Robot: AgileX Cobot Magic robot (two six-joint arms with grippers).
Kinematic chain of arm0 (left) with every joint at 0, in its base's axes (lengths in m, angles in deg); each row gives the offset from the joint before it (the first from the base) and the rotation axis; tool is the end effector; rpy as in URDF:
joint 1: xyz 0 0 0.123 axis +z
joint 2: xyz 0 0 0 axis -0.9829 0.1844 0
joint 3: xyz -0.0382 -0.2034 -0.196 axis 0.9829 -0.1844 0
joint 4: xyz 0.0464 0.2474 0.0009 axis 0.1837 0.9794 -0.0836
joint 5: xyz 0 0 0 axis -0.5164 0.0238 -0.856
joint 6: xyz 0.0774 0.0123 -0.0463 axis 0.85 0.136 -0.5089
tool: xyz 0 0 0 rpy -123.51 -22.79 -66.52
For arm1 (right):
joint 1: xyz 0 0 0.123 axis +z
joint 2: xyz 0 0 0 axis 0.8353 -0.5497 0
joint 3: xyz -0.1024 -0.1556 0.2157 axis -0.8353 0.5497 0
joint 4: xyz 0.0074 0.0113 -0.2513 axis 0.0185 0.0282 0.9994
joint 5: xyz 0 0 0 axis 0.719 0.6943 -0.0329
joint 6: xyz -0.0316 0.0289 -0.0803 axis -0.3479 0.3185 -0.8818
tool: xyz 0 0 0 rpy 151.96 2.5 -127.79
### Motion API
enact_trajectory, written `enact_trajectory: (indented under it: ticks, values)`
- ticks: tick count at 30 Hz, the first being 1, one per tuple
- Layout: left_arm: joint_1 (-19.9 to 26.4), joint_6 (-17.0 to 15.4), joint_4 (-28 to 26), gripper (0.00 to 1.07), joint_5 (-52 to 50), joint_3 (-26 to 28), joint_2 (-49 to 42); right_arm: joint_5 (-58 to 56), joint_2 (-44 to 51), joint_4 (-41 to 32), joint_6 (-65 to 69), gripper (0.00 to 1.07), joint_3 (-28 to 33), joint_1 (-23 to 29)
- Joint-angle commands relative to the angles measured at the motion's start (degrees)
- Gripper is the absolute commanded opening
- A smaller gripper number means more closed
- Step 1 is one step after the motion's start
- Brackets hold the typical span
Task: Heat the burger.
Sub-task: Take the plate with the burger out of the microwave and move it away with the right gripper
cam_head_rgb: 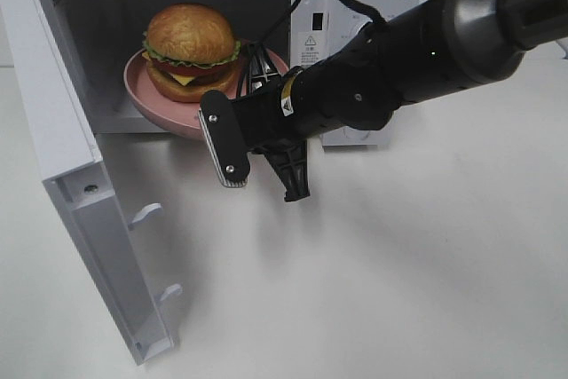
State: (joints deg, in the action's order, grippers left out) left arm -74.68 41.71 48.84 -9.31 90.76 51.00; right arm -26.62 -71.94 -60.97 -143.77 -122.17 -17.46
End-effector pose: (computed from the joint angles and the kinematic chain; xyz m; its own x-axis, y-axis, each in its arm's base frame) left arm -0.0076 -0.0150 0.2828 -0.4307 0.0322 -0.9019 0.0903 0.9959 -0.0076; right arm 0.3241 0.2654 0.1581 0.5356 -0.8317 -0.1463 -0.6053 -0.2574 -0.7532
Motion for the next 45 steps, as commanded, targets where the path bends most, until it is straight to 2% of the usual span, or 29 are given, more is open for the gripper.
enact_trajectory:
  ticks: [1, 17, 31, 38, 45]
  values:
    - [-0.23, -0.17, 0.0, 1.0, 0.17, -0.11, -0.4, 3.5, 4.18, -0.86, 0.74, 0.0, 2.52, -0.86]
    - [-0.23, -0.17, 0.0, 1.0, 0.17, -0.11, -0.4, 8.08, 13.41, 0.8, 0.74, 0.0, 15.13, -0.86]
    - [-0.23, -0.17, 0.0, 1.0, 0.17, -0.11, -0.4, 7.62, 22.75, 0.8, 0.74, 0.0, 24.47, -0.86]
    - [-0.23, -0.17, 0.0, 1.0, 0.17, -0.11, -0.4, 4.98, 28.25, 0.97, 0.74, 0.0, 28.59, -0.86]
    - [-0.23, -0.17, 0.0, 1.0, 0.17, -0.11, -0.4, -0.74, 34.72, 4.41, 2.23, 0.0, 31.57, -0.86]
